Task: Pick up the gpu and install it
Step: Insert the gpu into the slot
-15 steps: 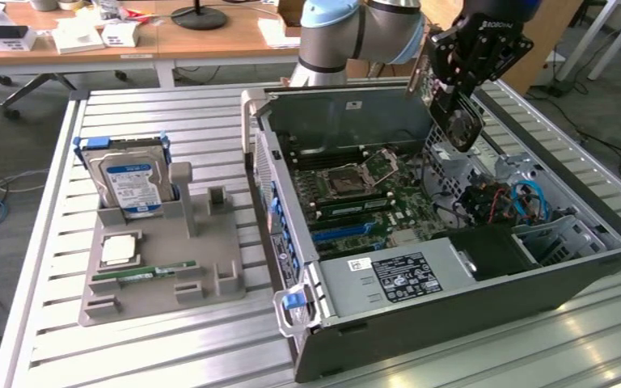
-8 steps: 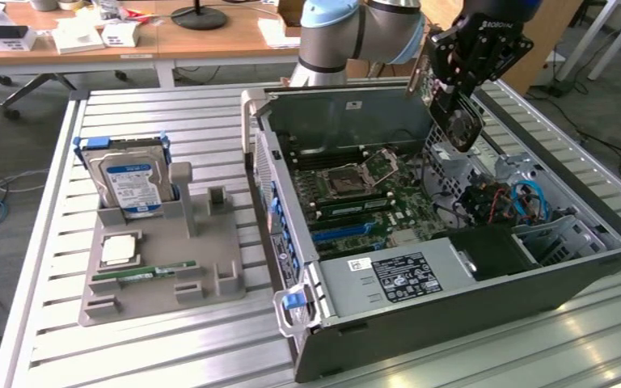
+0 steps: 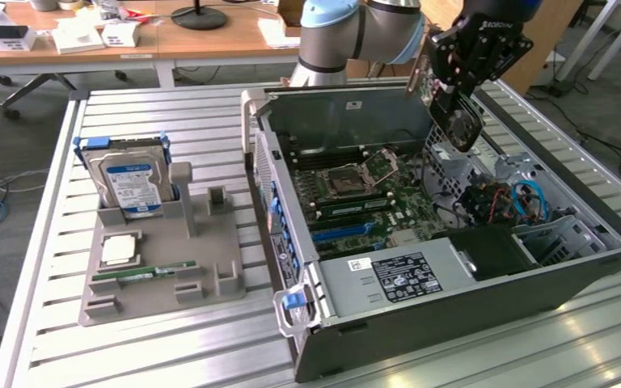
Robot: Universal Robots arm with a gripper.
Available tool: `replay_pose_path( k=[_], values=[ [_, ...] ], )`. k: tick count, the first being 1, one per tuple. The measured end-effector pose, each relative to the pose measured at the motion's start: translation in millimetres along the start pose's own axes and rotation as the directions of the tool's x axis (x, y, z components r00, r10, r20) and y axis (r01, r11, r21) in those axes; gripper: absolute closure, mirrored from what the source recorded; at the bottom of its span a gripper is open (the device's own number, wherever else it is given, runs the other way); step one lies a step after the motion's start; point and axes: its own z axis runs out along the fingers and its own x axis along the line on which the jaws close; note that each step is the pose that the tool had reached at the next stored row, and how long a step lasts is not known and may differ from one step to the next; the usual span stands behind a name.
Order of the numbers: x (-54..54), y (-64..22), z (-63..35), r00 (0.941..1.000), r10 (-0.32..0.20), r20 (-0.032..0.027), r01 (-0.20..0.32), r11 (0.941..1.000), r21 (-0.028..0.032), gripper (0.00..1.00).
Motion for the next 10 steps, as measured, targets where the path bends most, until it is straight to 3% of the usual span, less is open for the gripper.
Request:
replay_pose_path(
  k=[5,10],
  values=[
    [0.0,0.0,0.1,0.9982,-0.060,-0.0033,0.060,0.9982,-0.0016,0.74],
    [0.0,0.0,0.3,0.9899,-0.141,-0.0076,0.141,0.9900,-0.0039,0.74]
  ],
)
